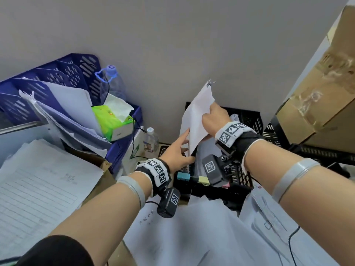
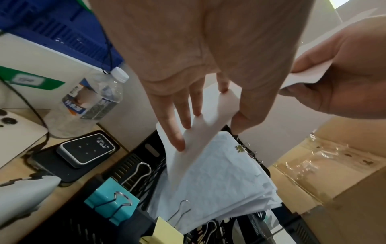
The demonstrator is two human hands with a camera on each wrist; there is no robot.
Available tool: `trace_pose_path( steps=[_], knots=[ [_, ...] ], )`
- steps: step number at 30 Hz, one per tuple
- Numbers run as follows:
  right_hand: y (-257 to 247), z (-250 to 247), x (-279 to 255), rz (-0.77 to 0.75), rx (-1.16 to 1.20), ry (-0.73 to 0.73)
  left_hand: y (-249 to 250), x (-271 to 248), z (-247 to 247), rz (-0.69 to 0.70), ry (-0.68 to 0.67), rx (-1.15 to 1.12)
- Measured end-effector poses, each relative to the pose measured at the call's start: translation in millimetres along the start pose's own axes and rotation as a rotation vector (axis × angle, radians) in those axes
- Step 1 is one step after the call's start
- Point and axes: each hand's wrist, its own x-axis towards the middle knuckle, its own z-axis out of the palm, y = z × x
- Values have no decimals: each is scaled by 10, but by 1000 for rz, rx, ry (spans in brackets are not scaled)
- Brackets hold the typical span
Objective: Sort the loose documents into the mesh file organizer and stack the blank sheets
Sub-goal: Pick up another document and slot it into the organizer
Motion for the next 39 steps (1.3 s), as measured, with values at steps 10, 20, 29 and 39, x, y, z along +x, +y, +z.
trace_pose_path(
  steps=[10, 20, 29, 39],
  knots=[
    [310, -162, 140, 24, 40, 75, -62, 238, 232, -74, -58, 114],
    [487, -220, 76, 41, 15, 30, -7, 244, 433, -51, -85, 35],
    [326, -18, 258, -13, 56, -1, -172, 107, 153, -83, 117, 75],
    [272, 383, 523, -21, -33, -134, -359, 687, 92, -233, 243, 195]
  ],
)
